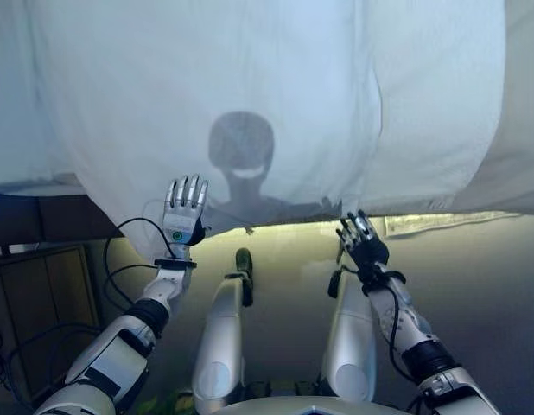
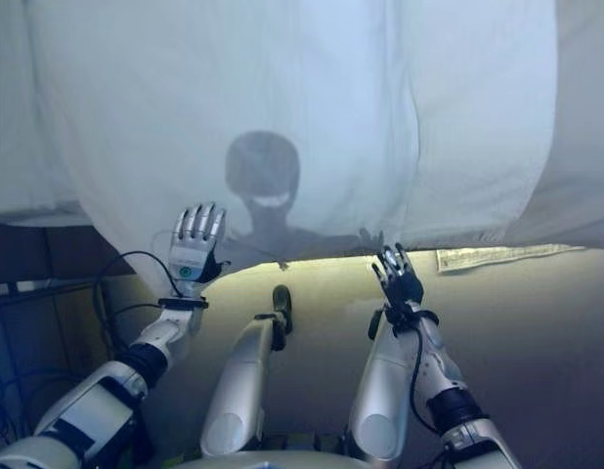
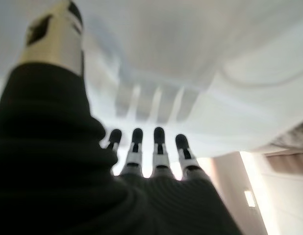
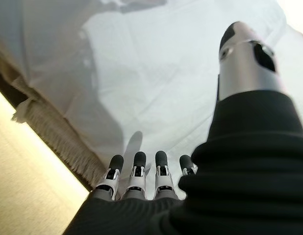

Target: Make the bed neatly

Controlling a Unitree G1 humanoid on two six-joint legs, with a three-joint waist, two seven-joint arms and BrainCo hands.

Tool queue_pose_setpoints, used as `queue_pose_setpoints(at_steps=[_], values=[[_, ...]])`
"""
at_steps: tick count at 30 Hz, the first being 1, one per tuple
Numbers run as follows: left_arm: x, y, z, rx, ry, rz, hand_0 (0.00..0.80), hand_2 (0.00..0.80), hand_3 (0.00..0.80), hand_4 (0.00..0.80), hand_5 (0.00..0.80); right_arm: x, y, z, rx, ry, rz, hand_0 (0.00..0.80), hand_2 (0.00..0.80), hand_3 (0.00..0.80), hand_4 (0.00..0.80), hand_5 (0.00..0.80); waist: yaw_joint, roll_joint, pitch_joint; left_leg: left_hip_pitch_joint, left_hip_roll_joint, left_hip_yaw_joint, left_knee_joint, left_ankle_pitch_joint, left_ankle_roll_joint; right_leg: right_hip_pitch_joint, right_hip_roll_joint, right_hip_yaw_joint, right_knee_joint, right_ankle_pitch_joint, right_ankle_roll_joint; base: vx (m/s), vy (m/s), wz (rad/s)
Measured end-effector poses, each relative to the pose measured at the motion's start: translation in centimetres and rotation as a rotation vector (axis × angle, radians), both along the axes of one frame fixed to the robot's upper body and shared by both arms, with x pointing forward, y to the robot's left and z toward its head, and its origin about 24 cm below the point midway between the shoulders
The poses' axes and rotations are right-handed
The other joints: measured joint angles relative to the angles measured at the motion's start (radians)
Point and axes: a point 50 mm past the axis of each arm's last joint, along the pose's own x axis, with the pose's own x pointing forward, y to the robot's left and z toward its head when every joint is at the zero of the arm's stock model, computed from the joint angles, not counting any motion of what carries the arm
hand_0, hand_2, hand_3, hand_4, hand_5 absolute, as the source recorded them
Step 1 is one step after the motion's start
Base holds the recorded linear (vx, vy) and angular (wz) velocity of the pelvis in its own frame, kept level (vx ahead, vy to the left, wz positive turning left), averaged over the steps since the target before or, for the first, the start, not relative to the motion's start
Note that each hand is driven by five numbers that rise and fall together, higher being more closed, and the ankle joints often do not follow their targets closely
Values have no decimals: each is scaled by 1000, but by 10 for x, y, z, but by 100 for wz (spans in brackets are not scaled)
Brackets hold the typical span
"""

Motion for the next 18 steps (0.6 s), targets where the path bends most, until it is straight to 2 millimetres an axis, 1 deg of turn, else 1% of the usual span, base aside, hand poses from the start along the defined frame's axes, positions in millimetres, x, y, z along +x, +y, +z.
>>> queue_pose_setpoints(at_steps=[2,4,5,6,7,8,9,14,18], values=[[3,0,4,37,-19,12,0,0,0,0,0,0,1,2,-6,-7,1,0,0,0,0,0,0,-5,2,-16,0,-4,25,-16,9,-6,0,0,0,-5,4,2,13,-2],[7,0,10,82,-45,21,0,0,0,0,0,1,0,4,-12,-14,1,0,0,0,0,0,-1,-8,4,-38,-1,-3,38,-15,13,-14,-1,-1,-27,-8,7,-10,5,-3],[7,1,11,92,-49,27,0,0,0,0,0,2,1,6,-11,-19,0,0,0,0,0,0,-2,-9,4,-49,1,-3,37,-12,17,-20,0,-4,-39,-13,14,-11,-7,-11],[8,2,13,100,-54,37,0,0,0,0,0,2,2,8,-9,-25,1,0,0,0,0,0,-1,-10,5,-62,18,1,35,-10,21,-31,4,-7,-29,-20,26,-3,-14,-8],[9,4,15,113,-61,48,0,0,0,0,0,2,5,10,-2,-30,4,0,0,0,0,0,0,-15,8,-75,19,-1,43,-10,19,-49,11,-8,21,-20,25,0,0,0],[11,5,18,127,-71,59,0,0,0,0,0,3,6,13,0,-41,8,0,0,0,0,0,-1,-22,12,-90,14,-5,52,-11,17,-61,17,-9,27,-20,4,0,0,0],[13,5,21,141,-78,71,0,0,0,0,0,4,8,17,2,-53,12,0,0,0,0,0,1,-30,16,-98,16,-5,55,-8,11,-71,19,-9,27,-16,-1,0,0,0],[25,6,35,203,-63,146,0,0,0,0,0,12,10,29,-2,-83,6,0,0,0,0,0,-3,-39,21,-150,17,-11,83,-11,7,-119,20,-8,42,-14,-4,-9,-40,-3],[31,3,41,195,-47,166,0,0,0,0,0,17,17,36,-4,-90,15,0,0,0,0,0,-2,-41,21,-179,17,-16,91,-11,7,-144,20,-8,46,-15,-7,-17,-46,2]])
